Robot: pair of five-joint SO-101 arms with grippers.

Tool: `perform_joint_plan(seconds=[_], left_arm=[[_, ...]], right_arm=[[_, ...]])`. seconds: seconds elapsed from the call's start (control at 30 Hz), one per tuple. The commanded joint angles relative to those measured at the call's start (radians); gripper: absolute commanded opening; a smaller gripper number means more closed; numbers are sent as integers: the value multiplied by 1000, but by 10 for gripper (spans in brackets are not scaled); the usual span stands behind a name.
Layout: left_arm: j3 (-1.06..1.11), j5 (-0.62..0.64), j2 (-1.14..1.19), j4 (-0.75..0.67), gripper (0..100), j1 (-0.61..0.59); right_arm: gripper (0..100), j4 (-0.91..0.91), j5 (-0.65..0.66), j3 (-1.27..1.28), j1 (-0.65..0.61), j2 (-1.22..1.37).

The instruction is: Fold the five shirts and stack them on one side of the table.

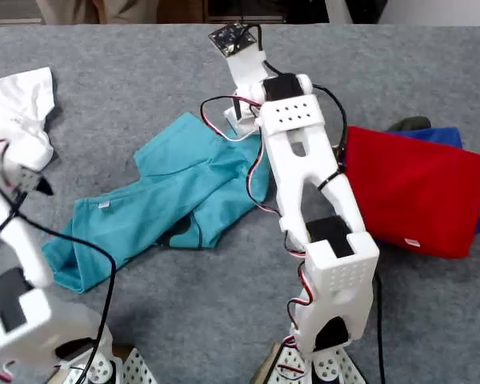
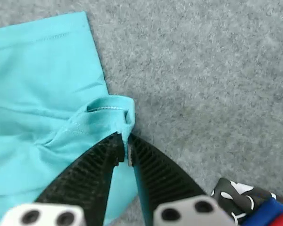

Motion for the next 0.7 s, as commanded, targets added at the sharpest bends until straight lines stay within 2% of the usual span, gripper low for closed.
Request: perform_joint_plan(seconds=[0.0,0.2,0.33,0.5,0.67], left_arm=[[-158,48,71,34,242,100],[-275,155,205,34,150,178],[-265,153,272,34,150,224],[-262,120,334,34,150,227],[-273,137,384,31,151,229]], right_arm=[[4,-51,-8,5,-21,-58],[4,-83,-12,18,-22,-50],[4,-84,-26,18,-21,-50],[4,-94,-25,18,-16,-50],[4,-98,-25,18,-16,-50]])
